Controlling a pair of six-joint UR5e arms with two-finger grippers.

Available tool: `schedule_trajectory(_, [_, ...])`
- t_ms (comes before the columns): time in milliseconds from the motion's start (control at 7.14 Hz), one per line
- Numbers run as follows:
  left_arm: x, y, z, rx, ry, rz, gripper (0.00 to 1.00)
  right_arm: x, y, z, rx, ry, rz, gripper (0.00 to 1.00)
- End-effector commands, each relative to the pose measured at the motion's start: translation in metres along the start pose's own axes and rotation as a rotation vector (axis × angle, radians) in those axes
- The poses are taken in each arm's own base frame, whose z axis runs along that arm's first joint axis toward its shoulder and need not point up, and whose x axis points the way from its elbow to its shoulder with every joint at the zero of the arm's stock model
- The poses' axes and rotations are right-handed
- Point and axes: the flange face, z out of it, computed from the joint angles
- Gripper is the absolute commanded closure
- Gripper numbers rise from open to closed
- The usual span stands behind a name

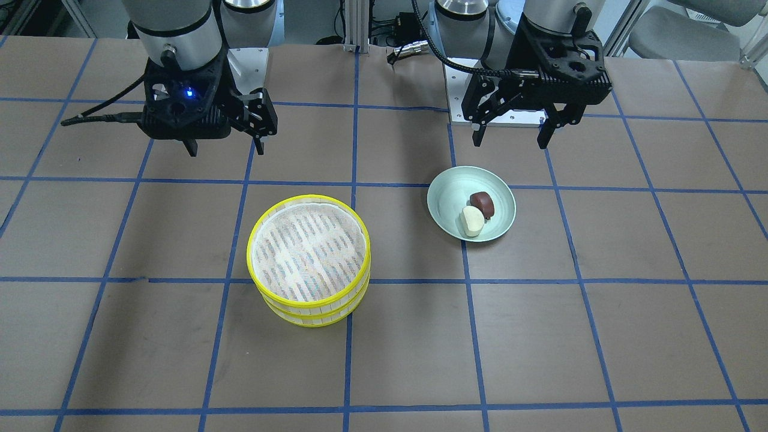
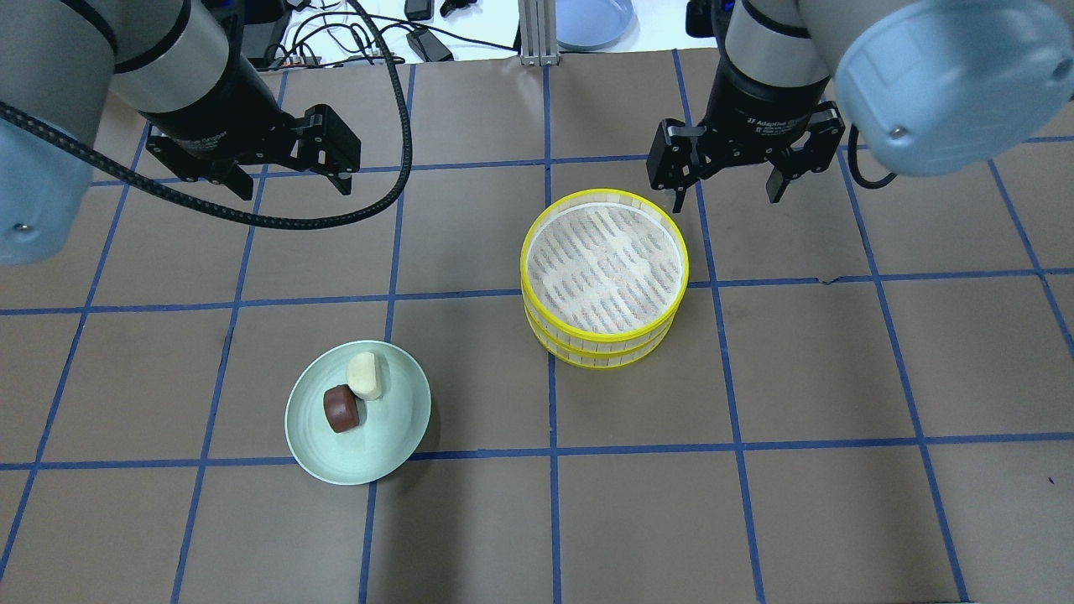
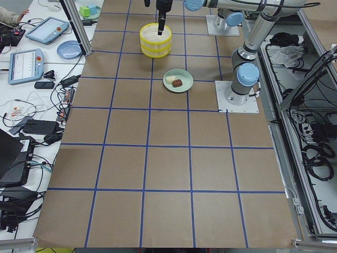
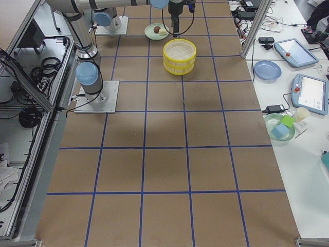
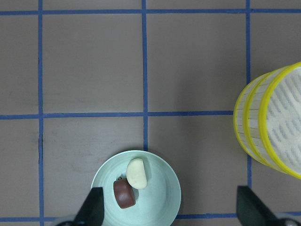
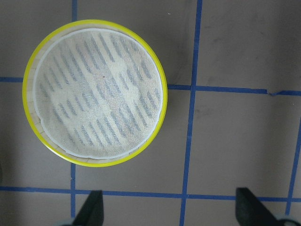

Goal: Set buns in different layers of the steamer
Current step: 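Lower the right gripper onto the rim of the top steamer tier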

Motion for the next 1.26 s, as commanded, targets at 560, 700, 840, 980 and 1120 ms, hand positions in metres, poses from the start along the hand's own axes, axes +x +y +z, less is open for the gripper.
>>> schedule_trajectory(560, [-0.013,0.004,0.042,-0.108,-0.037,-0.002,0.00,-0.006,-0.059,0.152,-0.088,0.021,-0.003,0.18])
schedule_trajectory(700, [-0.031,0.009,0.075,-0.169,-0.053,-0.035,0.00,-0.006,-0.064,0.179,-0.109,0.027,-0.004,0.33])
schedule_trajectory(840, [-0.047,0.002,0.095,-0.207,-0.044,-0.062,0.00,-0.006,-0.068,0.192,-0.119,0.027,-0.003,0.45])
schedule_trajectory(980, [-0.050,-0.006,0.118,-0.240,-0.044,-0.055,0.00,-0.004,-0.069,0.190,-0.113,0.025,0.000,0.66])
schedule_trajectory(1120, [-0.050,-0.014,0.147,-0.272,-0.038,-0.059,0.00,-0.002,-0.069,0.187,-0.108,0.025,-0.001,0.84])
